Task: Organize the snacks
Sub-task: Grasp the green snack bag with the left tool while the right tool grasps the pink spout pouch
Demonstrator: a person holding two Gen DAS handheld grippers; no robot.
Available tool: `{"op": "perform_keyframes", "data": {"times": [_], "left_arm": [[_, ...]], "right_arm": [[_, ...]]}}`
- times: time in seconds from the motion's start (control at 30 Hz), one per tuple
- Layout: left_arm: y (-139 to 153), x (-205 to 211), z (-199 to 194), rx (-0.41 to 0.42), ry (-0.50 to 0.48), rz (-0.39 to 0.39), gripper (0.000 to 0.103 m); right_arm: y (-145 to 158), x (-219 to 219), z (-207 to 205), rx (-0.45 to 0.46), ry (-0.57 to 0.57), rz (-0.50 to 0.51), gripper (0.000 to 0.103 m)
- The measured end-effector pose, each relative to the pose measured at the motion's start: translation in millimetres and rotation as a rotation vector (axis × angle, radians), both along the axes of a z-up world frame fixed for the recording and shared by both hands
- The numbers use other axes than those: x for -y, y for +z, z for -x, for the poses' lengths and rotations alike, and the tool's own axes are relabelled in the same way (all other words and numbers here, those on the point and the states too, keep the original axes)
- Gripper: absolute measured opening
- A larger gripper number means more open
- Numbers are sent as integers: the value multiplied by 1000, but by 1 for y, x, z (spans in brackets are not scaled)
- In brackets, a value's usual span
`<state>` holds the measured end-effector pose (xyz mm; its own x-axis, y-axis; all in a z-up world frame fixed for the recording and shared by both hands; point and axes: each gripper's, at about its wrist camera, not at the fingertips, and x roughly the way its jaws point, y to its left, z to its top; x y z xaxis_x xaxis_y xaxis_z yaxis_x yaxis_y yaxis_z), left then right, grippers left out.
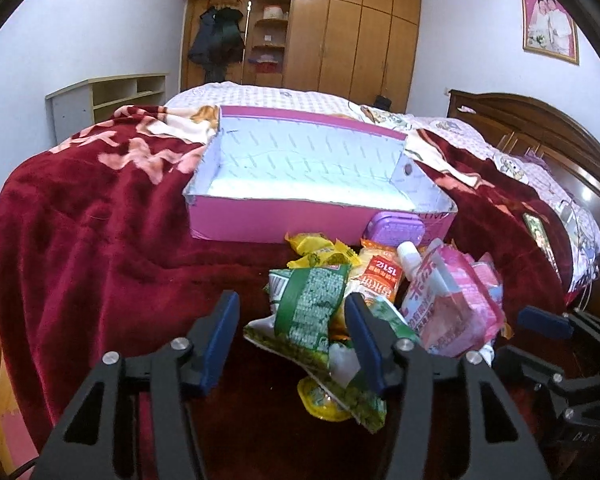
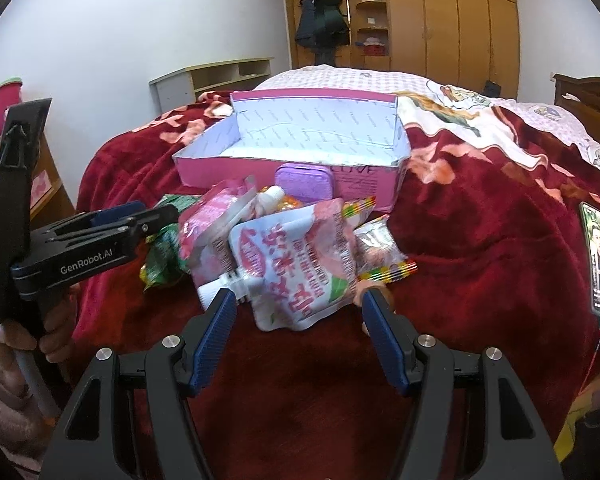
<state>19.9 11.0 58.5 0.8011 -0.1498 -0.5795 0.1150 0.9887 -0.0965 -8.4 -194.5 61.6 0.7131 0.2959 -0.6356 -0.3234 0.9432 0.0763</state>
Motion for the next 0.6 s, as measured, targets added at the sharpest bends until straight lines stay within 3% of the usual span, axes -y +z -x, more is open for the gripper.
{"op": "perform_keyframes", "data": {"times": [0.3,0.5,0.6], "left_arm": [[-15,5,-17,-45,17,-5,58],[-14,7,-17,-25,8,-24,58],[-14,8,-19,-18,2,-27,51]], "right_arm": [[-8,5,-26,-21,7,-89,74],[-10,4,-39,-32,18,-130,74],[-10,2,-44,-26,24,-125,74]]}}
